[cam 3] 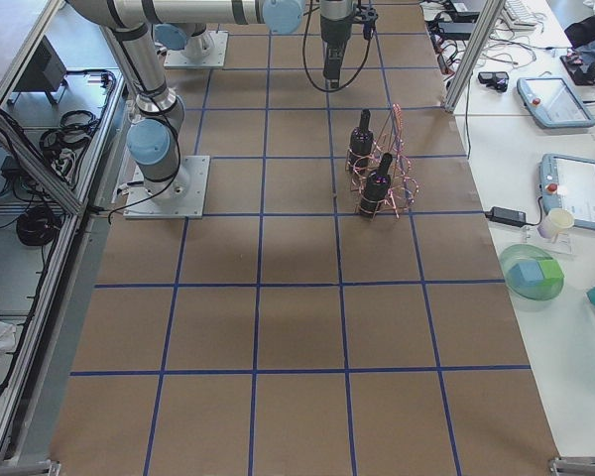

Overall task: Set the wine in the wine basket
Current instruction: 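Lower the held bottle upright onto the table center with the left gripper, then open the left gripper and withdraw it while the right arm moves toward the bottle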

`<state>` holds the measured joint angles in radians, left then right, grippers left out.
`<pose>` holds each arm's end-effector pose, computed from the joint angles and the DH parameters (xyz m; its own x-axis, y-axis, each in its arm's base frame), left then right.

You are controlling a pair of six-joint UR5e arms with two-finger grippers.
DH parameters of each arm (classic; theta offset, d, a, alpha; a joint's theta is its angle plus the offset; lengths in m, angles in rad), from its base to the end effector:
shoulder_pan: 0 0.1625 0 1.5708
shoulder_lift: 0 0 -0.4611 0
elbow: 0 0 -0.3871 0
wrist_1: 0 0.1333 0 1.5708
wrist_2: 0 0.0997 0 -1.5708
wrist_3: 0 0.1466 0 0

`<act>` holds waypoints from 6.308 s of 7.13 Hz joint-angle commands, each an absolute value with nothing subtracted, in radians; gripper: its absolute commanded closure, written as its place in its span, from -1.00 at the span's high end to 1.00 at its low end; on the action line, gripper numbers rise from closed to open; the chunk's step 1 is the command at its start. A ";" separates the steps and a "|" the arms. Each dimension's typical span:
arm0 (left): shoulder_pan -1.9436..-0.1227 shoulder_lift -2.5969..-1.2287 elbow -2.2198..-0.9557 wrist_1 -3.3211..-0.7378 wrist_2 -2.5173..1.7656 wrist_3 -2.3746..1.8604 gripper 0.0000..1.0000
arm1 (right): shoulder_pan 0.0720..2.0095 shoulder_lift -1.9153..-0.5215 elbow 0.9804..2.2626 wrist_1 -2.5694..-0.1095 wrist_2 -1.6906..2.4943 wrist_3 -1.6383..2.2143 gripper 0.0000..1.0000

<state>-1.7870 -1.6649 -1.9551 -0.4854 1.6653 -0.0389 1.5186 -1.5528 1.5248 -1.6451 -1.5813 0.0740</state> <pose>-0.2351 -0.5136 0.3803 -0.9900 0.1297 -0.0553 0.1378 0.8079 -0.5730 0.1050 -0.5156 0.4987 -0.9920 0.1265 0.0029 0.1256 0.9868 -0.1026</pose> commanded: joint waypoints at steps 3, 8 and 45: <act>-1.786 -1.655 -1.993 -0.489 1.672 -0.057 -1.00 | 1.519 -1.549 1.525 -1.651 -1.586 0.074 1.00; -1.786 -1.657 -2.010 -0.495 1.675 -0.081 -1.00 | 1.519 -1.554 1.525 -1.646 -1.629 0.074 1.00; -1.388 -1.517 -1.600 -1.534 1.614 0.140 0.93 | 2.041 -1.260 1.309 -1.773 -1.546 0.541 1.00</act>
